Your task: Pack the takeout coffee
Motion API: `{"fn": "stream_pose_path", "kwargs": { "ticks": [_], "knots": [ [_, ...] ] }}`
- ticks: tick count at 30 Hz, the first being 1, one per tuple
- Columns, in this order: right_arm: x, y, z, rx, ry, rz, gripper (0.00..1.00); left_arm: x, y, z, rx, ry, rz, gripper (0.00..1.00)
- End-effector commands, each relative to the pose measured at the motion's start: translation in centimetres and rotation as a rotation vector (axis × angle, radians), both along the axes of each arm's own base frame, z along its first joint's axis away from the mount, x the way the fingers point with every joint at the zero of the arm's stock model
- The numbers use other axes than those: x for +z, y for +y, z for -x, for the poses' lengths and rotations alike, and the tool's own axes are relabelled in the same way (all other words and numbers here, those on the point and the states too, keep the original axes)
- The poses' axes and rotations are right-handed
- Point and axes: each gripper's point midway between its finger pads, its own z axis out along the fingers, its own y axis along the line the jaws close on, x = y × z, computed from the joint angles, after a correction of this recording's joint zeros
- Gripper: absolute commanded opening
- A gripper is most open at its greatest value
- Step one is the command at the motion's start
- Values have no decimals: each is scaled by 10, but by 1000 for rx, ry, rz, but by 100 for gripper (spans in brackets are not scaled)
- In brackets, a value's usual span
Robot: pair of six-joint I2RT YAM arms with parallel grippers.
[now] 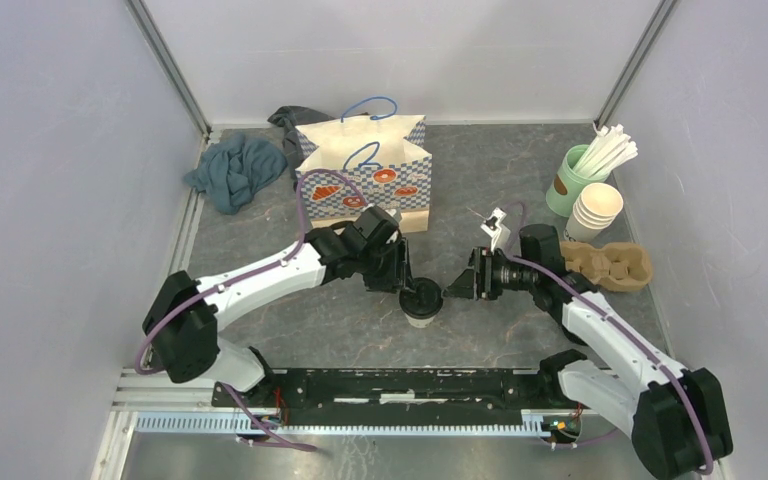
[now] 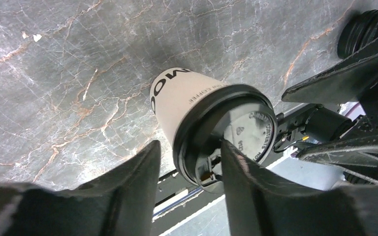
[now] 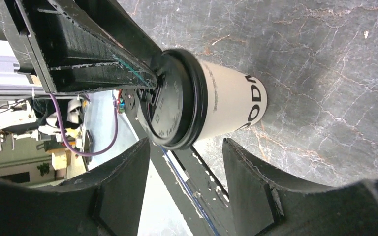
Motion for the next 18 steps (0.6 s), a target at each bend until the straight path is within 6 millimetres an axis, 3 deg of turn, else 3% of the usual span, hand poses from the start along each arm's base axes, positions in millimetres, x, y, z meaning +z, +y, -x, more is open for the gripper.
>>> {"fn": "stream_pose_path", "kwargs": {
  "ticks": [1, 4, 6, 10, 13, 18],
  "knots": [
    [17, -1, -7, 93, -98, -29, 62, 20, -7, -8, -24, -82, 60, 60],
    [14, -4, -8, 100, -80, -55, 59, 35, -9, -9, -5, -100, 95, 75],
    [11, -3, -4, 121, -61, -71, 54, 43, -7, -9, 22, -102, 113, 79],
    [3, -2, 10, 135, -38, -95, 49, 49, -8, -2, 54, -71, 167, 70],
    [-8, 2, 22, 161, 10, -122, 46, 34, -10, 4, 43, -25, 160, 62],
    [-8, 3, 20, 156, 0, -117, 42, 18, -13, 5, 26, 6, 143, 55]
  ]
}}
